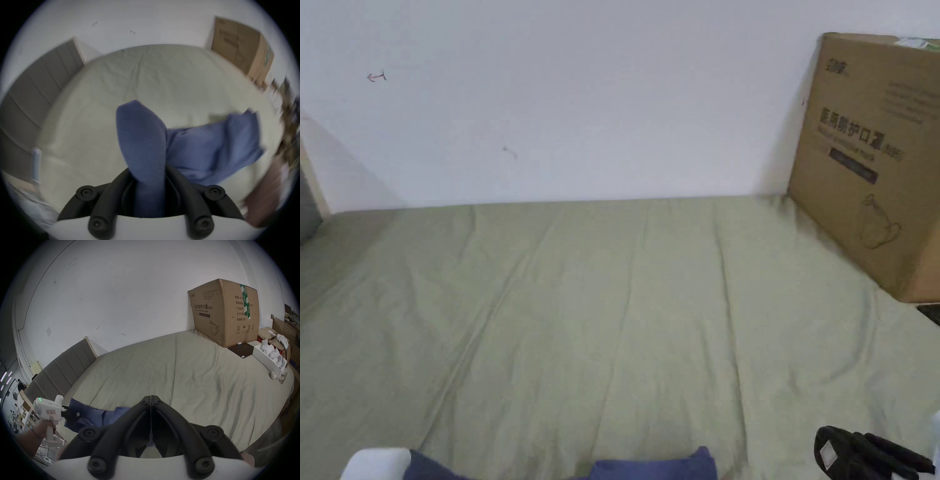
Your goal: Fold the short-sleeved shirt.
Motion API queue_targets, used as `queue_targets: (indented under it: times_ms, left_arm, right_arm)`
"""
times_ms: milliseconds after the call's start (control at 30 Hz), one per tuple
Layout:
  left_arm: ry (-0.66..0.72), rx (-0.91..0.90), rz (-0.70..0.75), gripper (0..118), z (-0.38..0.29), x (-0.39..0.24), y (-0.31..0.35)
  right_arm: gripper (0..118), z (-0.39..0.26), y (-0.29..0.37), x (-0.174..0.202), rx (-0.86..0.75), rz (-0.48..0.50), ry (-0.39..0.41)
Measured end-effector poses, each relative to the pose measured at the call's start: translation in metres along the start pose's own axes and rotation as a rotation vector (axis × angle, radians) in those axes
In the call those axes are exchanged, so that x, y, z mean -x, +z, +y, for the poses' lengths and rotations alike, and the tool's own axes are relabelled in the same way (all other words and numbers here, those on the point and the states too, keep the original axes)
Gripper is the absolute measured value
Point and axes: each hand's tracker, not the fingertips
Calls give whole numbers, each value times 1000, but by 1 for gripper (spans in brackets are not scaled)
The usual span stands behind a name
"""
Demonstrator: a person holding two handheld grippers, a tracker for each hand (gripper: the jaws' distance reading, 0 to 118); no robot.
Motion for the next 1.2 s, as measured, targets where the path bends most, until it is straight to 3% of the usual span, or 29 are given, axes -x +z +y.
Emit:
queue_targets:
  times_ms: [67,167,233,300,333,400,467,600,667,700,767,800,900,1033,1100,1200]
  left_arm:
    - [252,7,-306,7,8,-9,5]
    - [304,65,-512,9,23,-58,-4]
    - [220,91,-497,32,35,-98,-22]
    - [164,110,-533,38,41,-129,-37]
    - [164,117,-579,55,43,-138,-43]
    - [202,57,-646,104,51,-145,-52]
    - [174,-12,-656,115,56,-146,-41]
    - [36,-47,-503,115,52,-146,-14]
    - [-57,-38,-507,107,48,-148,-10]
    - [-84,-49,-501,85,44,-151,-8]
    - [-154,-9,-451,18,38,-164,-19]
    - [-191,22,-420,3,34,-173,-28]
    - [-226,113,-450,3,22,-200,-64]
    - [-251,217,-384,2,2,-221,-129]
    - [-198,253,-443,2,-7,-228,-149]
    - [-56,255,-650,2,-1,-218,-150]
  right_arm:
    - [0,-3,7,-11,5,-6,-16]
    - [0,-4,17,-27,-9,-15,-38]
    - [0,-1,21,-37,-13,-39,-39]
    - [0,4,25,-49,-12,-64,-48]
    - [0,6,26,-54,-12,-72,-56]
    - [0,10,31,-61,-25,-96,-64]
    - [0,13,35,-66,-39,-108,-50]
    - [0,14,34,-69,-60,-119,-33]
    - [0,14,30,-71,-57,-113,-39]
    - [0,13,29,-71,-54,-110,-44]
    - [0,12,26,-72,-49,-102,-57]
    - [0,11,25,-72,-48,-100,-61]
    - [0,9,24,-74,-40,-100,-69]
    - [0,3,22,-79,-15,-107,-70]
    - [0,1,20,-81,1,-117,-64]
    - [0,0,19,-80,17,-117,-75]
